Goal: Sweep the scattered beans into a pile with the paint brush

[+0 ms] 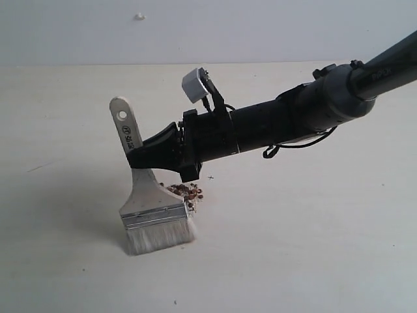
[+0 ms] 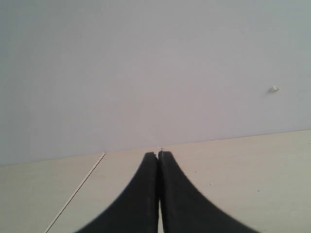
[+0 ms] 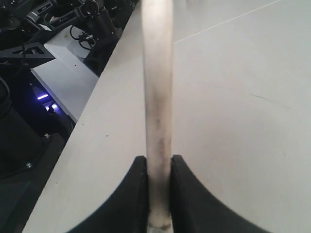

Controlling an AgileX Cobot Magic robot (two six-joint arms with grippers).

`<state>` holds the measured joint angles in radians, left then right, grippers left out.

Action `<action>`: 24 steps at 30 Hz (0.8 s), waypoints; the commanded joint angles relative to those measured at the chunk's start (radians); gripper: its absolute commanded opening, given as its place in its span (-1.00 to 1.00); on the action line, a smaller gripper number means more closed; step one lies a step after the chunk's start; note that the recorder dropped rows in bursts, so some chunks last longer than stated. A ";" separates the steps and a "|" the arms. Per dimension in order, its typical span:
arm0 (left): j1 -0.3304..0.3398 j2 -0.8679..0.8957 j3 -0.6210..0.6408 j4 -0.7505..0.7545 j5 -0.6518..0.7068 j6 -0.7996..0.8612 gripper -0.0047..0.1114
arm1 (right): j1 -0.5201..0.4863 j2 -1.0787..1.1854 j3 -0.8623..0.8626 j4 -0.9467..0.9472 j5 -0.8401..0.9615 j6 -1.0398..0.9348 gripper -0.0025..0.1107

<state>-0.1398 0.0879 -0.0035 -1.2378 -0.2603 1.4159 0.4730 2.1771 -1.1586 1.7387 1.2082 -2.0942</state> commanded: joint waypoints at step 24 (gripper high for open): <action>0.001 -0.006 0.004 -0.002 -0.001 -0.003 -0.92 | -0.011 -0.204 -0.044 -0.101 0.013 0.297 -0.96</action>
<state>-0.1398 0.0879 -0.0035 -1.2378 -0.2603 1.4159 0.4690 2.0029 -1.2003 1.6963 1.2024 -1.8443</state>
